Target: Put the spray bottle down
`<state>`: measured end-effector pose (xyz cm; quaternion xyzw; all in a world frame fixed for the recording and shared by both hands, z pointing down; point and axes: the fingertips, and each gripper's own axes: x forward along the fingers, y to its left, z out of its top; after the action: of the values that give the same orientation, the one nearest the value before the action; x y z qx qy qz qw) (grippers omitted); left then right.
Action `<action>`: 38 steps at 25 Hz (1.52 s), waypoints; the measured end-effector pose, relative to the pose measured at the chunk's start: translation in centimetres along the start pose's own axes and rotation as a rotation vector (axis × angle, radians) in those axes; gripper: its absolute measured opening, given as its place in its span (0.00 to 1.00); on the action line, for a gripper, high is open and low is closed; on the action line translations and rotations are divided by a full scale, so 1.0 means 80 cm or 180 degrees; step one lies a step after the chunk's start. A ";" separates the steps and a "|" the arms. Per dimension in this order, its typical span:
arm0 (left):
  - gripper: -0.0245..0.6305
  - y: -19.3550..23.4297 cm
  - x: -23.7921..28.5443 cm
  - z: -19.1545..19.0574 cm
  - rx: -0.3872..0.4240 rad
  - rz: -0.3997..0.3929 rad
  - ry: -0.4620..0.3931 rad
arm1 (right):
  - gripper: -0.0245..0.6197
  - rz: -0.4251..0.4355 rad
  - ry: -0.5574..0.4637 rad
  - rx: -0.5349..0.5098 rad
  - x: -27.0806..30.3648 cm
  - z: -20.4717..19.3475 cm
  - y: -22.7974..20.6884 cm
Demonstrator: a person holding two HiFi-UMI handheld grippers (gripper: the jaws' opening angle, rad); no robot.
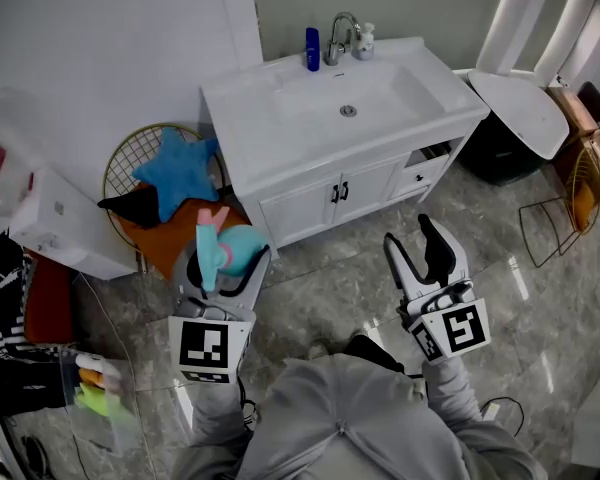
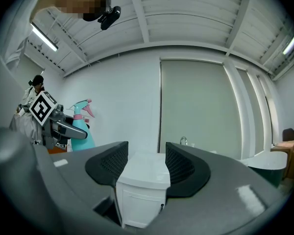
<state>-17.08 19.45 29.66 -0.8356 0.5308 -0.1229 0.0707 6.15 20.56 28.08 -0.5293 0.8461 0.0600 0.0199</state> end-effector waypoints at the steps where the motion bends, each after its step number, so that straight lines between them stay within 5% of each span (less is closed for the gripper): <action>1: 0.62 0.002 0.004 0.000 0.0001 -0.0005 0.0001 | 0.41 -0.0004 0.0003 -0.0004 0.005 -0.001 -0.003; 38: 0.62 0.050 0.281 0.009 -0.0206 0.0647 0.0312 | 0.41 0.0785 -0.0002 0.0182 0.270 -0.054 -0.205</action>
<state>-11.20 -2.61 30.88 -0.7723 0.6193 -0.1386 0.0297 11.54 -6.40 28.90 -0.4204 0.9061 0.0380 0.0277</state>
